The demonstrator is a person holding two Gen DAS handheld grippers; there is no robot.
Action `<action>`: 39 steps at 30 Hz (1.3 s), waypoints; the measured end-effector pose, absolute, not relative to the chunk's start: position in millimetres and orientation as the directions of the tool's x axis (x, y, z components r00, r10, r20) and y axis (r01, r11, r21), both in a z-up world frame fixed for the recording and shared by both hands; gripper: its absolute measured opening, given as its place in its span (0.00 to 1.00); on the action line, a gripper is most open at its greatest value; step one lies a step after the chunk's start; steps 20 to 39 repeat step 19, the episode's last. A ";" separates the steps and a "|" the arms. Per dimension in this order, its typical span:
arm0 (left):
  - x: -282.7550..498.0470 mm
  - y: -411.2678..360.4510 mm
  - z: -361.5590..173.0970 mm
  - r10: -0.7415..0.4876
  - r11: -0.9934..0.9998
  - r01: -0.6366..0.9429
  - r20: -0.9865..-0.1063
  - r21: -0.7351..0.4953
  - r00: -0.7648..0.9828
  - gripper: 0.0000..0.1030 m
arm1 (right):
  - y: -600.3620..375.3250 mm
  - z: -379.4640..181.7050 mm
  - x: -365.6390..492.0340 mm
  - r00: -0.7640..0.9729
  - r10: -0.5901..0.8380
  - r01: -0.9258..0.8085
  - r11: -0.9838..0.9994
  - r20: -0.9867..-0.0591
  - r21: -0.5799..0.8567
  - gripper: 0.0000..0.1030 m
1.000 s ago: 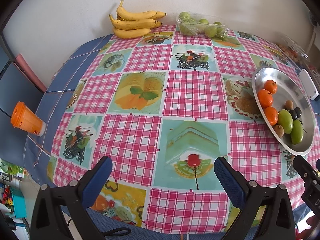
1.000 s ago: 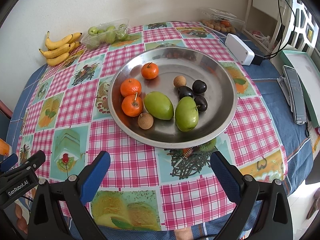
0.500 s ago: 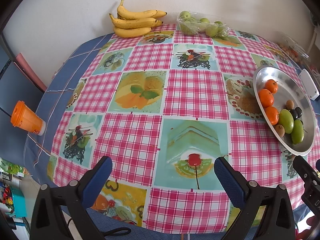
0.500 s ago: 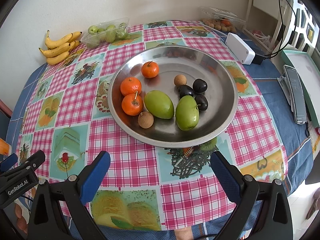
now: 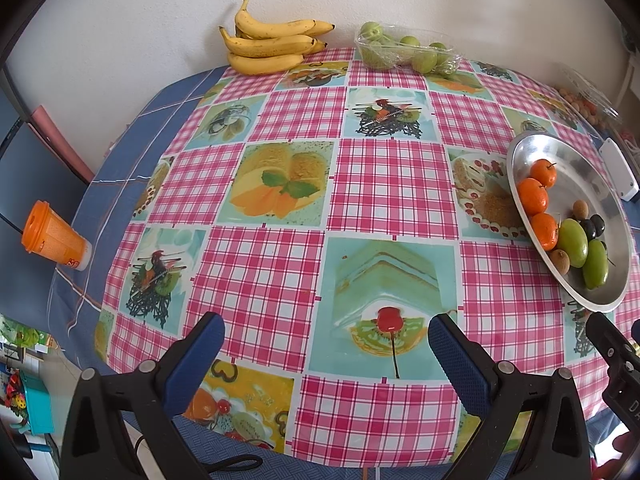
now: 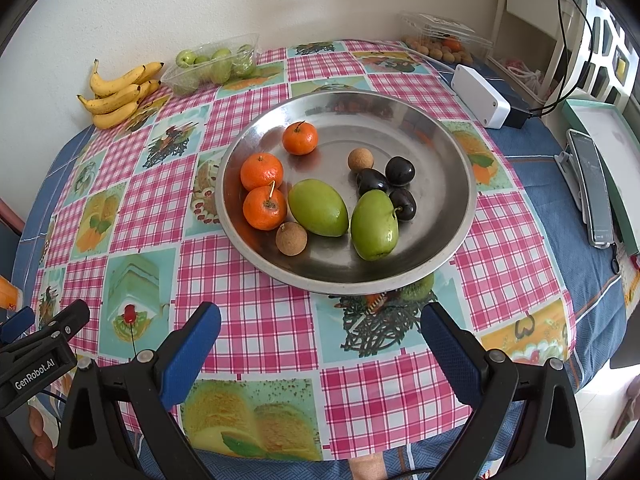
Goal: Organize fruits
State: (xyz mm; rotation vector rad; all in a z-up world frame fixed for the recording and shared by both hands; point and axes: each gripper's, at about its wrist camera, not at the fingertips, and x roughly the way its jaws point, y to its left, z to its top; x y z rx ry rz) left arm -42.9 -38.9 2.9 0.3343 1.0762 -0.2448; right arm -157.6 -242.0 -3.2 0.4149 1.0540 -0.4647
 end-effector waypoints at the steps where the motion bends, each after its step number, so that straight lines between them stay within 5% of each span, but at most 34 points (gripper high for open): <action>1: -43.0 -38.7 2.8 -0.033 0.923 0.355 -0.889 0.147 0.456 1.00 | -242.0 -3.2 -157.6 0.415 -0.164 0.550 0.829 -0.895 0.103 0.97; 39: -43.5 -40.2 5.0 -0.058 0.927 0.356 -0.893 0.118 0.447 1.00 | -241.9 -3.1 -157.3 0.412 -0.162 0.549 0.830 -0.897 0.102 0.97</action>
